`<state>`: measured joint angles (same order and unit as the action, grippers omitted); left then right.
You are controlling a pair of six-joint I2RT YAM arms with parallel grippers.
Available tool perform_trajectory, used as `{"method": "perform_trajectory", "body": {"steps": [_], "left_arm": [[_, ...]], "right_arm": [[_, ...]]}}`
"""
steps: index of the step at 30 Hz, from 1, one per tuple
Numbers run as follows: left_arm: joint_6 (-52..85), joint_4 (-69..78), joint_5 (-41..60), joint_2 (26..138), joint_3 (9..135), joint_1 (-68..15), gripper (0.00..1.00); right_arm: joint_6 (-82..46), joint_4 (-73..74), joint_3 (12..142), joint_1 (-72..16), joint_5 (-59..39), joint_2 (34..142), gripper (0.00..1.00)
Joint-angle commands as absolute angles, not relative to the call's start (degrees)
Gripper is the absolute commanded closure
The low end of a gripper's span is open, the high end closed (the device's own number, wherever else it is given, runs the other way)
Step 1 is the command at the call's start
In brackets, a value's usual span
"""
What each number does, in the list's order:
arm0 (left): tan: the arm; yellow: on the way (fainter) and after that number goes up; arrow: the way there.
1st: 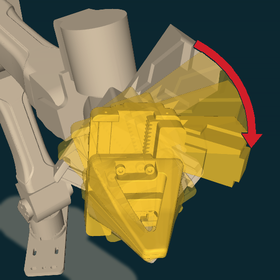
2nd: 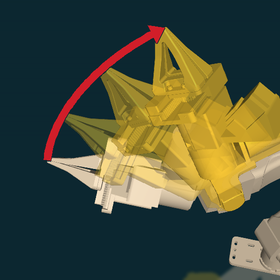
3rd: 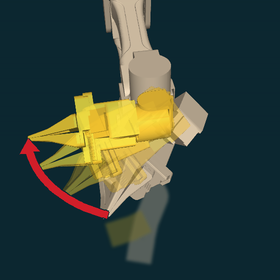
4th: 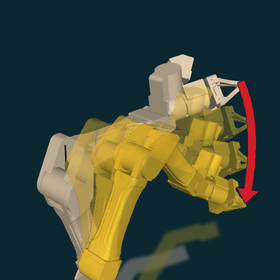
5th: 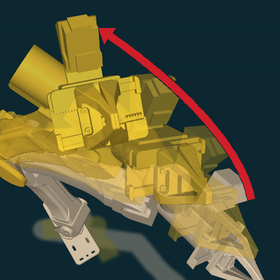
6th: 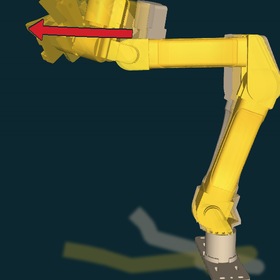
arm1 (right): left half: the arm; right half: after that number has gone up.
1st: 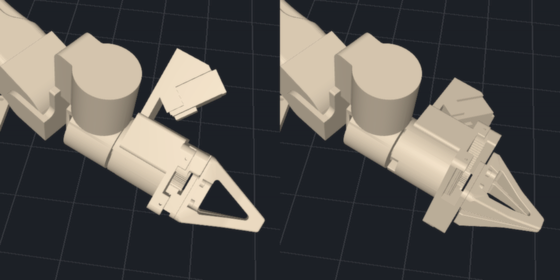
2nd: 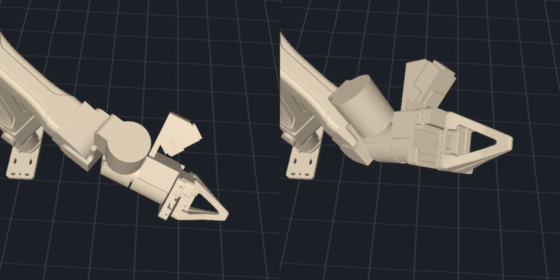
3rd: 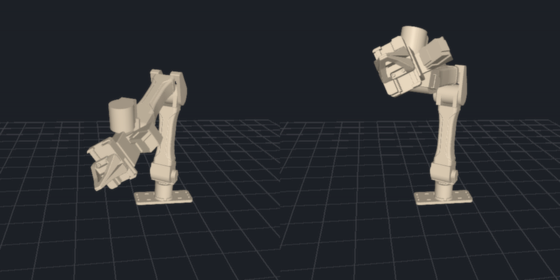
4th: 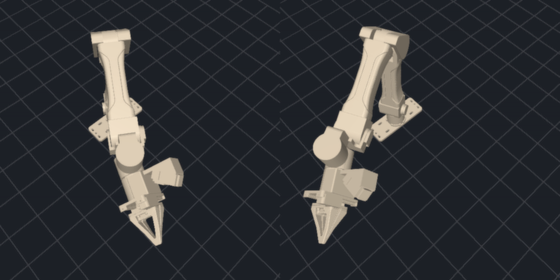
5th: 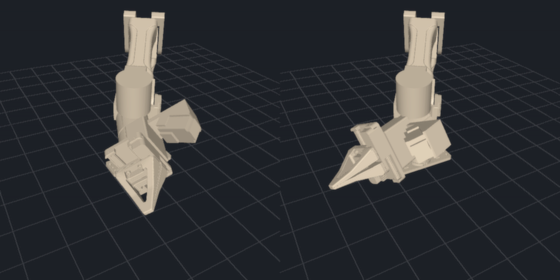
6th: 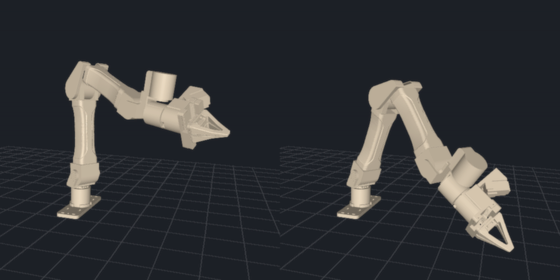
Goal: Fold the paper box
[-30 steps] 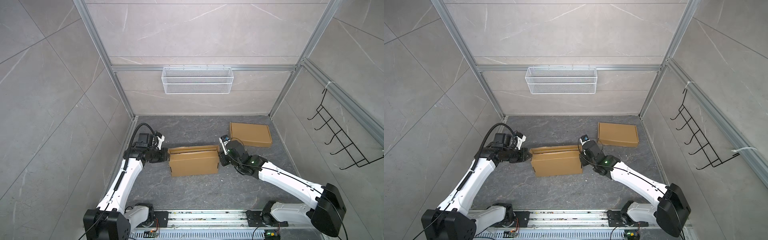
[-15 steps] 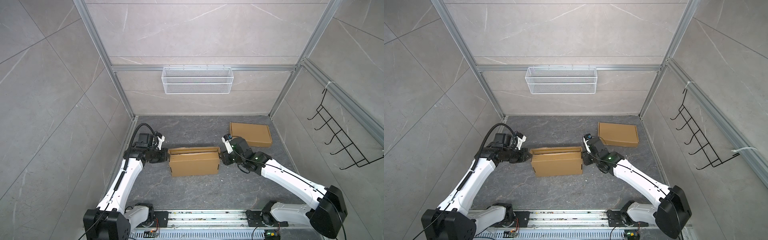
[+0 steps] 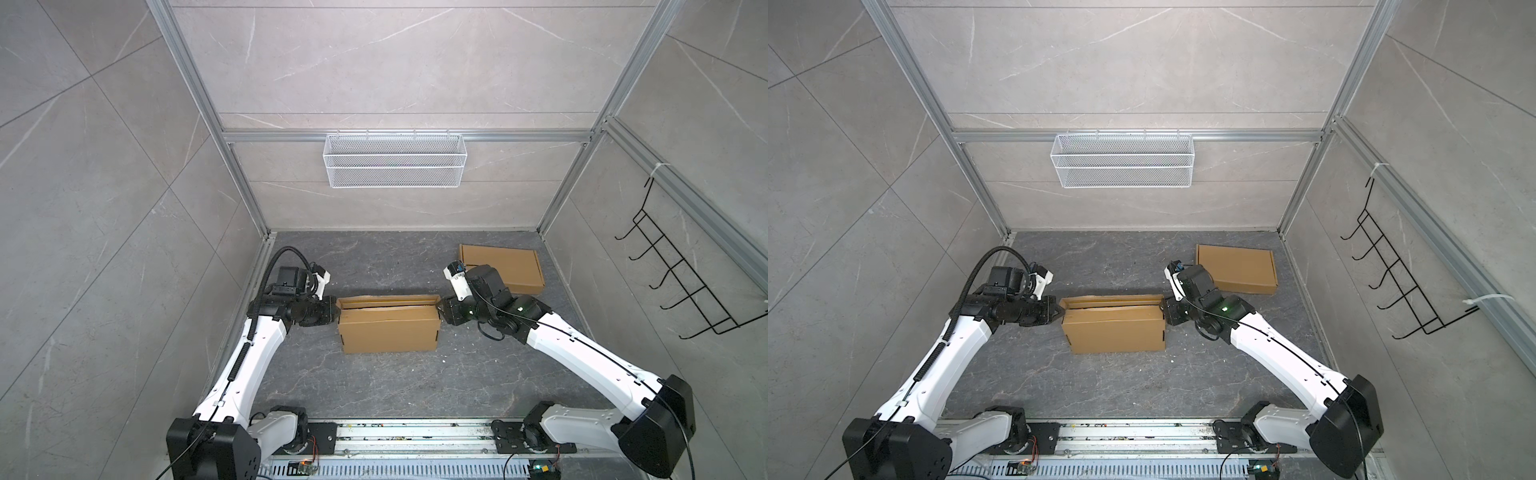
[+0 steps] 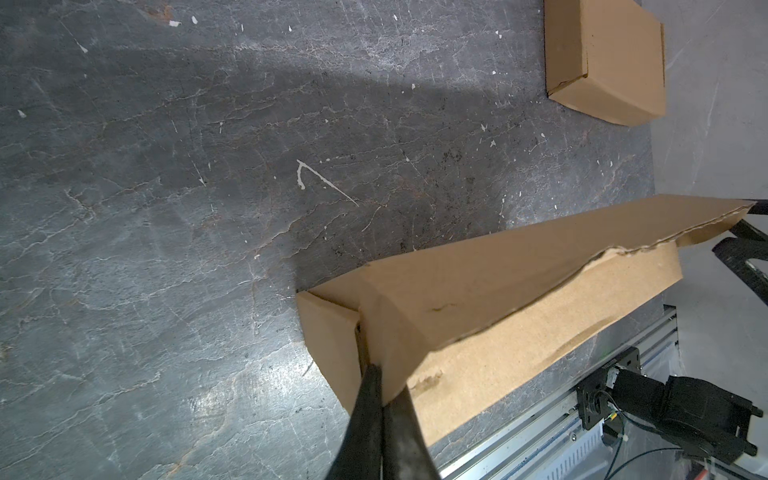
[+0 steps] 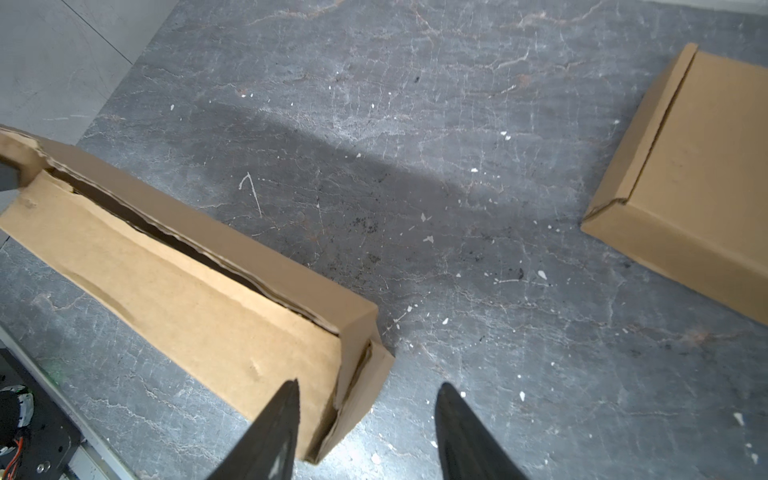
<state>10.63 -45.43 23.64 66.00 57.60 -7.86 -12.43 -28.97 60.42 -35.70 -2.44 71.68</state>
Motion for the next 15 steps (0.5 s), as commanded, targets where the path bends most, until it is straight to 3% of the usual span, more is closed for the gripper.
{"method": "perform_trajectory", "body": {"steps": [1, 15], "left_arm": [[10.03, -50.15, 23.27, 66.82, 57.53, -8.33, 1.0], [10.02, -49.83, 23.14, 66.98, 57.32, -8.4, 1.0]], "right_arm": [[-11.6, -30.41, 62.49, -35.4, -2.47, 72.09, 0.48], [-11.72, -29.12, 61.01, -35.42, -4.22, 74.26, 0.81]]}}
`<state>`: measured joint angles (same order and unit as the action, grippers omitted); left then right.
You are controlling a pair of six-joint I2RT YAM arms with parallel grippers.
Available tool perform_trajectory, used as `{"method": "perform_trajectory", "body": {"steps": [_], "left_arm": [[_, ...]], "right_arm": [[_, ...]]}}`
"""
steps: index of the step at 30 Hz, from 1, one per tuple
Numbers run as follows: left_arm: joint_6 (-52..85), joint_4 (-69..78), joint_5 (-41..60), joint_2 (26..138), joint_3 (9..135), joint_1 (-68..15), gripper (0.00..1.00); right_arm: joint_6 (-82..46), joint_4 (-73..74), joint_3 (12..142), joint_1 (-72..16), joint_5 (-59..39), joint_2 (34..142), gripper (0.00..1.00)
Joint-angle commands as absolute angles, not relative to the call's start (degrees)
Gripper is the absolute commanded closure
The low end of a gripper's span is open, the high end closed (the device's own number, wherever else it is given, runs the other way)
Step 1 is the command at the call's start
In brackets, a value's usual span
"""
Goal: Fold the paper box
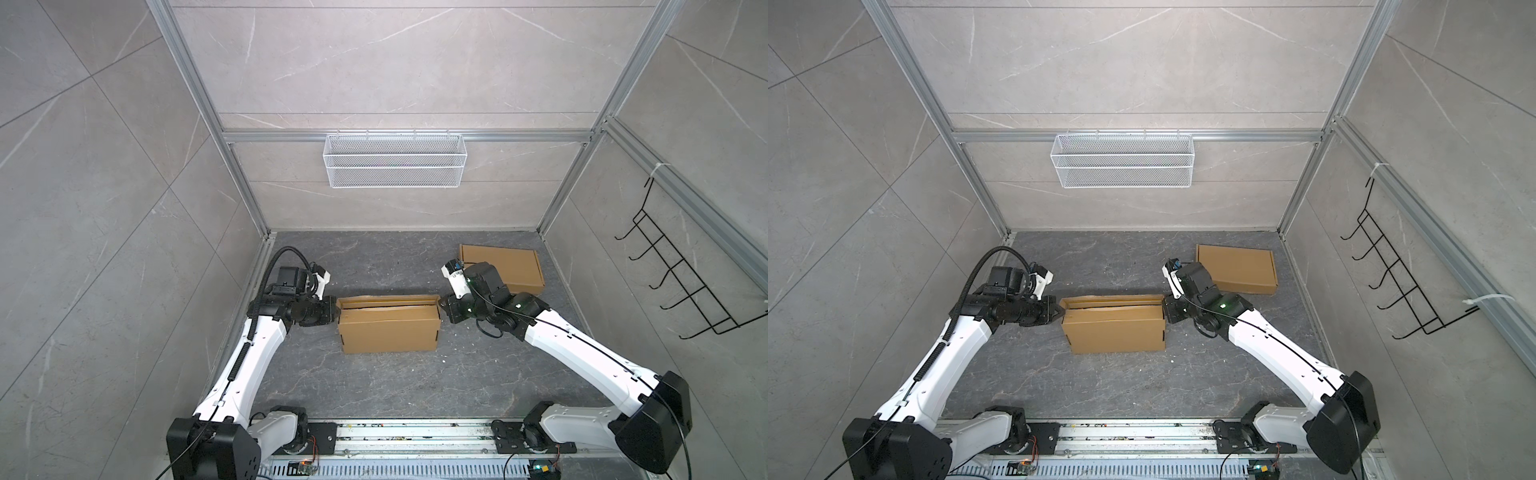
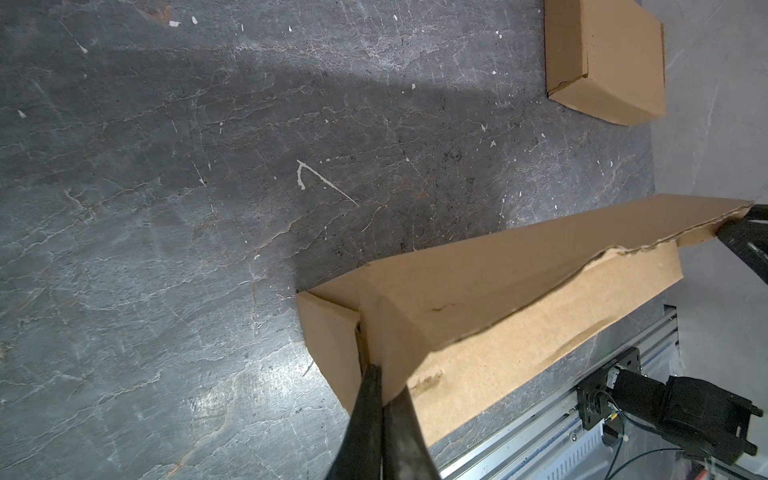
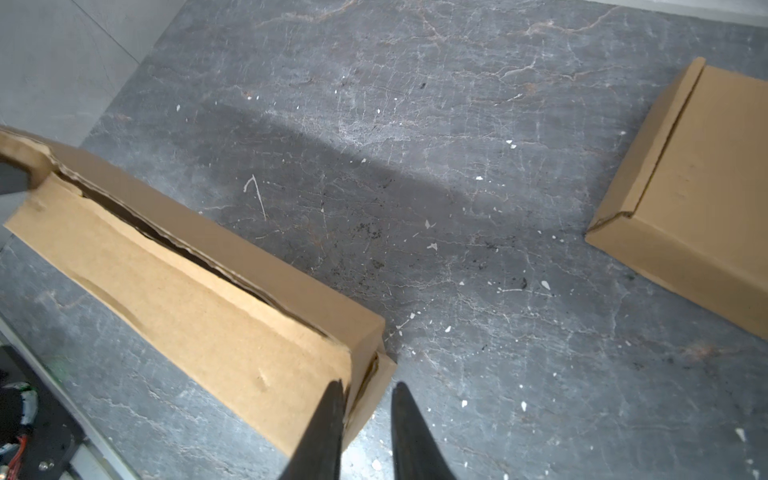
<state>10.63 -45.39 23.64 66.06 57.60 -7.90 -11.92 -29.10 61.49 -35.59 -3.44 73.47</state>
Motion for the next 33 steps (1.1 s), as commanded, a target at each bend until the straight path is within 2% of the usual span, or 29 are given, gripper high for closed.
{"method": "perform_trajectory", "body": {"steps": [1, 7, 12, 17, 21, 25, 33], "left_arm": [[10.01, -49.83, 23.19, 67.05, 57.25, -8.38, 1.0], [10.0, -49.83, 23.17, 67.04, 57.34, -8.5, 1.0], [10.02, -49.57, 23.0, 67.01, 57.31, -8.66, 1.0], [9.88, -49.36, 22.66, 67.08, 57.22, -8.76, 1.0], [9.85, -49.15, 22.33, 67.27, 57.17, -8.84, 1.0], [9.87, -49.07, 22.32, 67.46, 57.21, -8.91, 1.0], [10.02, -48.72, 21.59, 67.98, 57.39, -9.55, 1.0]], "right_arm": [[-11.75, -29.02, 60.65, -35.42, -4.24, 74.34, 0.81], [-11.7, -29.3, 61.17, -35.44, -4.24, 73.58, 0.78], [-6.55, -32.15, 65.75, -34.25, -5.16, 72.75, 0.55], [5.35, -32.89, 69.93, -33.75, -10.44, 72.56, 0.3], [13.17, -36.93, 75.46, -34.67, -14.01, 76.58, 0.26], [22.13, -40.37, 81.1, -38.82, -11.23, 81.92, 0.23], [29.33, -44.03, 89.65, -42.84, -12.35, 91.21, 0.16]]}}
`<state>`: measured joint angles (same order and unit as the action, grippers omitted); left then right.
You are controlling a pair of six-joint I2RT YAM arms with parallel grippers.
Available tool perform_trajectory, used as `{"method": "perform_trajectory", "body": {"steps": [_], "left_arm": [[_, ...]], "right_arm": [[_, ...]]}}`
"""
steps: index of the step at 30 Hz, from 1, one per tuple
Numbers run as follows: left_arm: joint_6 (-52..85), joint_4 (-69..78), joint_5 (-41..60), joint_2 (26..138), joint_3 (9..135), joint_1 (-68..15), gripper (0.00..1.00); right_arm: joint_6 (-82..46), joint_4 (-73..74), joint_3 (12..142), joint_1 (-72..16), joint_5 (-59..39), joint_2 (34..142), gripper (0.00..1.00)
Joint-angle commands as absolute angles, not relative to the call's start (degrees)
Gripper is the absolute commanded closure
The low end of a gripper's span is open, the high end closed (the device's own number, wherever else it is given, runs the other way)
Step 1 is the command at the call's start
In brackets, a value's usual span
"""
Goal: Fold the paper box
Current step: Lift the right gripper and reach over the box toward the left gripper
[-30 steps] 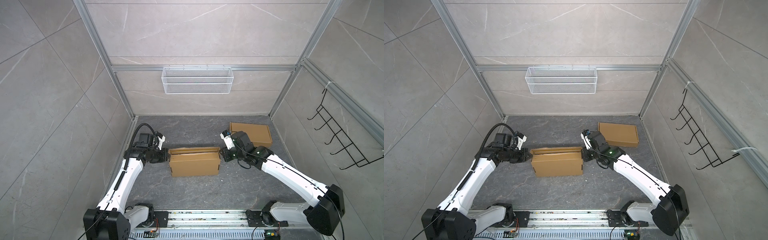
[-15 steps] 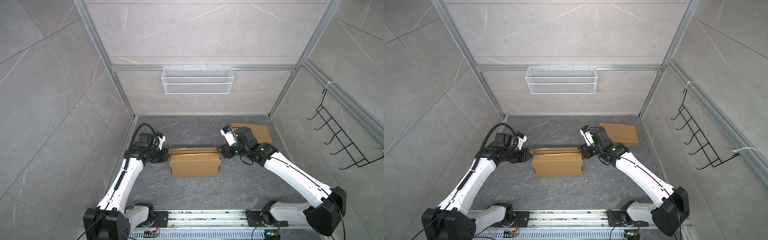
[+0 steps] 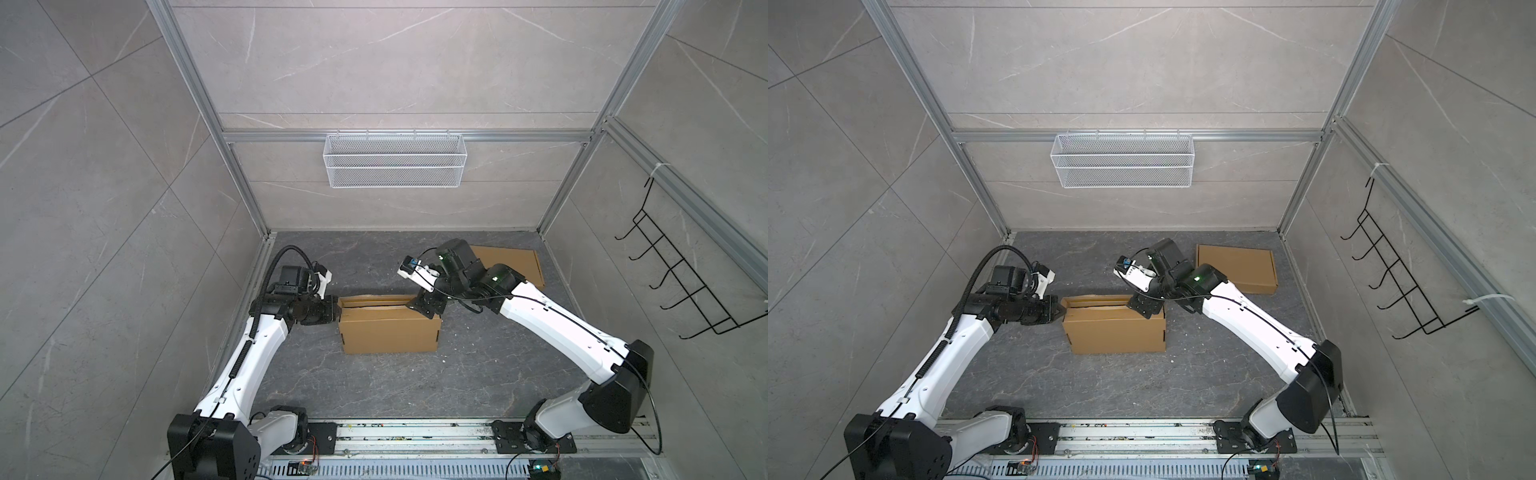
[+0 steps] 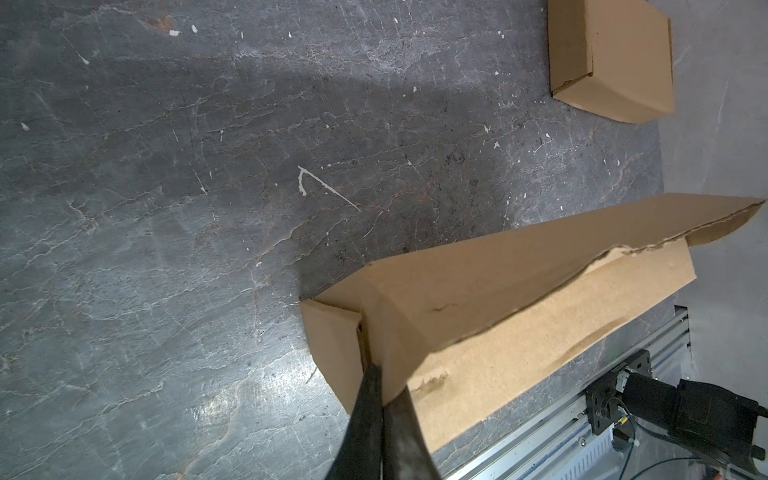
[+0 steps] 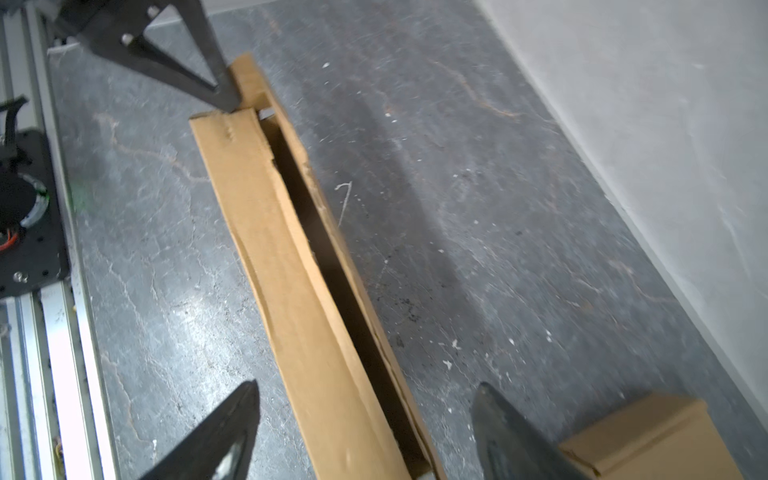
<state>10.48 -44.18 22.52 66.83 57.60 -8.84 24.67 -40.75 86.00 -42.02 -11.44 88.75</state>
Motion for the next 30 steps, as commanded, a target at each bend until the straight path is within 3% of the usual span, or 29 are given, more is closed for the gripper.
{"method": "perform_trajectory", "body": {"steps": [1, 19, 30], "left_arm": [[10.06, -48.74, 21.47, 67.98, 57.44, -9.67, 1.0], [10.13, -48.7, 20.89, 68.39, 57.48, -10.61, 1.0], [10.11, -48.74, 20.75, 68.07, 57.59, -10.81, 1.0]], "right_arm": [[29.51, -44.61, 90.81, -43.03, -12.42, 92.22, 0.15], [30.67, -49.67, 98.94, -46.06, -17.14, 103.83, 0.12], [32.34, -50.55, 100.64, -48.26, -10.48, 107.33, 0.14]]}}
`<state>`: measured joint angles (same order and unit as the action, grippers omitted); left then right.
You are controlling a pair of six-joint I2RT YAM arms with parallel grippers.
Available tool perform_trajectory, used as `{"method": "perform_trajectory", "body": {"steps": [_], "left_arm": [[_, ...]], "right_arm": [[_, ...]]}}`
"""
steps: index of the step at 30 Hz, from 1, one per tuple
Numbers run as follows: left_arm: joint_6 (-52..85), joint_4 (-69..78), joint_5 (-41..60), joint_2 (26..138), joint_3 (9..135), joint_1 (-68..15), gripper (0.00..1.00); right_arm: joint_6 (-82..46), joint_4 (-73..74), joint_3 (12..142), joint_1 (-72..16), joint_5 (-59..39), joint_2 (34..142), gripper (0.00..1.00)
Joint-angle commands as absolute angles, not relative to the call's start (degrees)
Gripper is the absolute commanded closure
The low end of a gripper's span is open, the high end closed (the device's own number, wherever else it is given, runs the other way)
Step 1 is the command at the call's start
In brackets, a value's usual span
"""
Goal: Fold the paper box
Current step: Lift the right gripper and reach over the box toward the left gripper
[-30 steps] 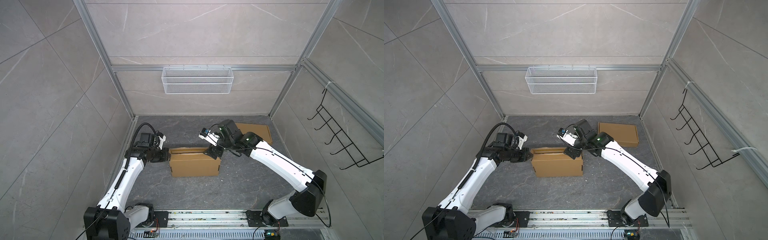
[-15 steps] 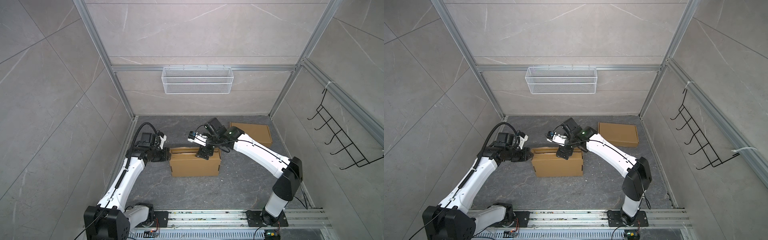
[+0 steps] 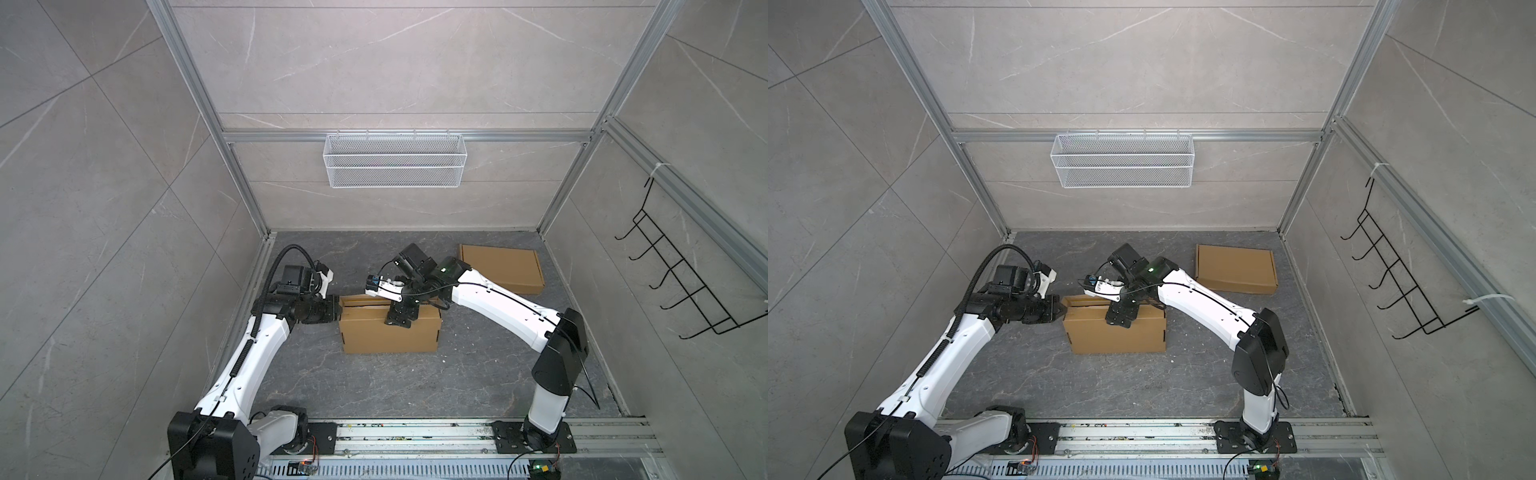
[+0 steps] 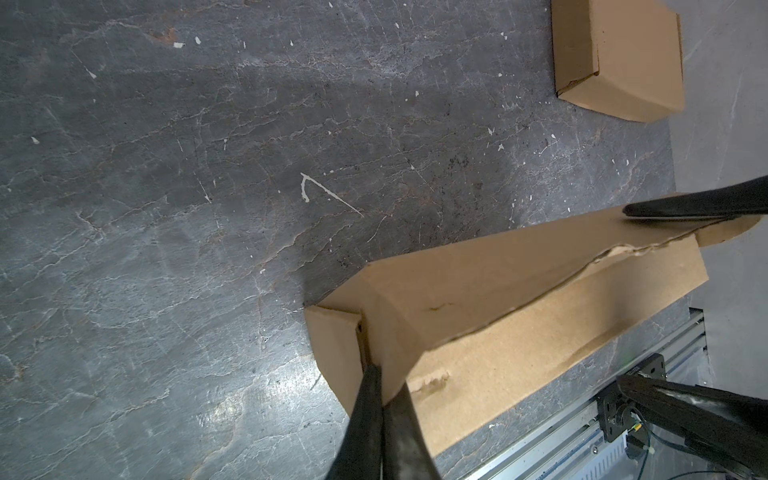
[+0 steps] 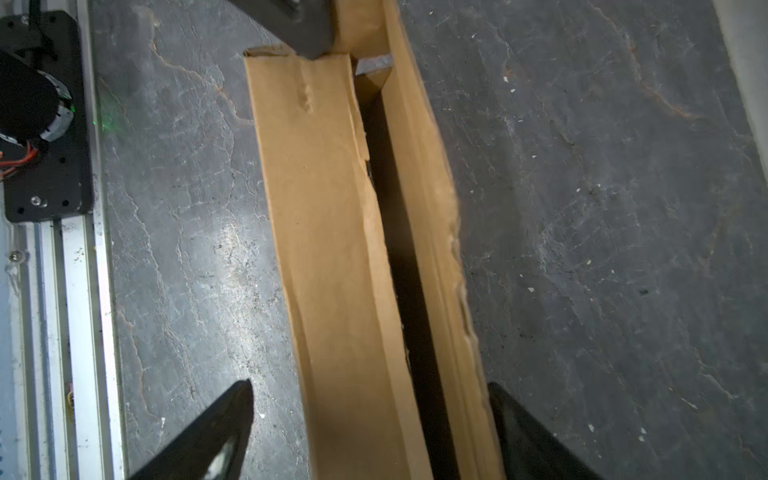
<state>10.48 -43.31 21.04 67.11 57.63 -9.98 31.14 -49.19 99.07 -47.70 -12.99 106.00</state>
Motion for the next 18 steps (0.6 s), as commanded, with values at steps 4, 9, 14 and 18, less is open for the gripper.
{"method": "perform_trajectory", "body": {"steps": [4, 9, 14, 18], "left_arm": [[9.98, -48.61, 20.82, 68.1, 57.7, -10.91, 1.0], [9.86, -48.63, 20.82, 68.28, 57.79, -11.12, 1.0], [9.86, -48.68, 20.83, 68.27, 57.93, -11.43, 1.0], [9.78, -48.67, 20.83, 68.31, 58.29, -11.51, 1.0]], "right_arm": [[32.6, -50.64, 101.32, -48.25, -10.2, 108.44, 0.14], [33.49, -53.72, 104.73, -48.32, -10.96, 111.12, 0.16], [33.4, -54.8, 105.07, -48.59, -11.6, 112.23, 0.19], [33.51, -54.93, 104.94, -48.69, -11.01, 112.66, 0.21]]}}
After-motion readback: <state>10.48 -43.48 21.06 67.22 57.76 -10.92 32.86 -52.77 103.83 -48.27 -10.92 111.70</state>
